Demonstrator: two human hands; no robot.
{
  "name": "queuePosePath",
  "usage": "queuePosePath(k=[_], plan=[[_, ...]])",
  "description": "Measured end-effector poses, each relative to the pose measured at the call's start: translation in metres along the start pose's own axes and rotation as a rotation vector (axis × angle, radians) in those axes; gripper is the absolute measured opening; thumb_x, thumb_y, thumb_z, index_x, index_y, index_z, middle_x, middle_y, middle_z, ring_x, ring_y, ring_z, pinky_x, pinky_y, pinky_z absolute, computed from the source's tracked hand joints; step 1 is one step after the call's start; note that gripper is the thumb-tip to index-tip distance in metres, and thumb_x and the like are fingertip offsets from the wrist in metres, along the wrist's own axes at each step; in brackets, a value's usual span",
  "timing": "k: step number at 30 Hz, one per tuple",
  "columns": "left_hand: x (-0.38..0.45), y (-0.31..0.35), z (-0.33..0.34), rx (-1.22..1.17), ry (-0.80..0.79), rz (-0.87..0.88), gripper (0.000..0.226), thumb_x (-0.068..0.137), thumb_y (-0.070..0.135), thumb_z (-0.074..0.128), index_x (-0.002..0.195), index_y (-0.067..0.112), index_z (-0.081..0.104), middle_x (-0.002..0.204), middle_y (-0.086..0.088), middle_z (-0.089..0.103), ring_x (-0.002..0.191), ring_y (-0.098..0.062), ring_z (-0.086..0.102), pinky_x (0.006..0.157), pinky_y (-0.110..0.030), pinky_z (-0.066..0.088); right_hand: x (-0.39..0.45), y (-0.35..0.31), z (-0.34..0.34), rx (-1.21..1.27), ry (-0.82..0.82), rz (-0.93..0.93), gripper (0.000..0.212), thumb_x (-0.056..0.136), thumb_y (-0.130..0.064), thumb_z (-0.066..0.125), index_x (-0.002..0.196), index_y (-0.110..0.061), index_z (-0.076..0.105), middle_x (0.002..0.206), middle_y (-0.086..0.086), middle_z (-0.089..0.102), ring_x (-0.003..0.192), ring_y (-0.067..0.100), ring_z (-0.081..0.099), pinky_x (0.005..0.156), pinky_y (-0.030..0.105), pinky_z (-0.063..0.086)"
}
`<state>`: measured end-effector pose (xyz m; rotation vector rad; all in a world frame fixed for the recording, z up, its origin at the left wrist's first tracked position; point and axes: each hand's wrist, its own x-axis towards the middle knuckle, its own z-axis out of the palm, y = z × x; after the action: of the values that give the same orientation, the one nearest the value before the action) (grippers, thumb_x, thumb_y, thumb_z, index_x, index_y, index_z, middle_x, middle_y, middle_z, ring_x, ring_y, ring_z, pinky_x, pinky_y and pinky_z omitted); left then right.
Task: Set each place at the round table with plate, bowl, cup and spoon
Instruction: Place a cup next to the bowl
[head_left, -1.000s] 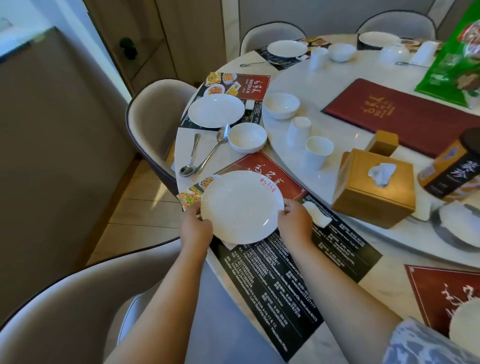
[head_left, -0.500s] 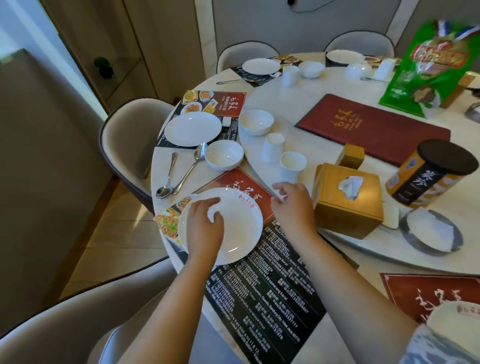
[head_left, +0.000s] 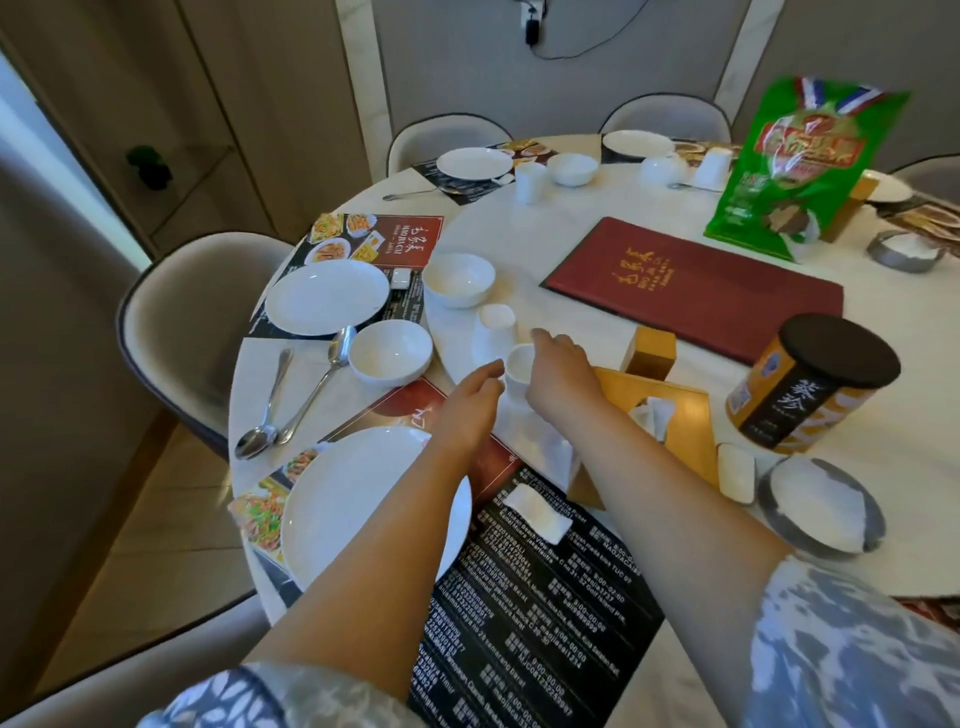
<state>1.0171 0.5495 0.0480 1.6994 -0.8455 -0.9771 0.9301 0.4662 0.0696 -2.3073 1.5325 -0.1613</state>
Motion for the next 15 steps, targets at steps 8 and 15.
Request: queuePosePath(k=[8, 15], plan=[[-0.011, 0.004, -0.004, -0.158, 0.077, 0.007, 0.037, 0.089, 0.019, 0.04, 0.118, 0.022, 0.063, 0.127, -0.003, 0.063, 0.118, -0.016, 0.056, 0.106, -0.039, 0.042, -0.015, 0.001, -0.003, 0.176, 0.091, -0.046, 0.068, 0.077, -0.02, 0.076, 0.133, -0.01, 0.039, 0.129, 0.013, 0.049, 0.122, 0.031, 0.046, 0.091, 0.039, 0.046], [-0.085, 0.001, -0.015, -0.314, 0.094, 0.068, 0.036, 0.097, 0.01, 0.033, 0.114, 0.007, 0.065, 0.108, -0.004, 0.07, 0.09, 0.0, 0.067, 0.073, -0.015, 0.053, -0.114, 0.004, -0.002, 0.421, 0.257, -0.094, 0.072, 0.072, -0.028, 0.079, 0.133, -0.023, 0.042, 0.13, 0.002, 0.046, 0.118, 0.02, 0.048, 0.086, 0.028, 0.041]])
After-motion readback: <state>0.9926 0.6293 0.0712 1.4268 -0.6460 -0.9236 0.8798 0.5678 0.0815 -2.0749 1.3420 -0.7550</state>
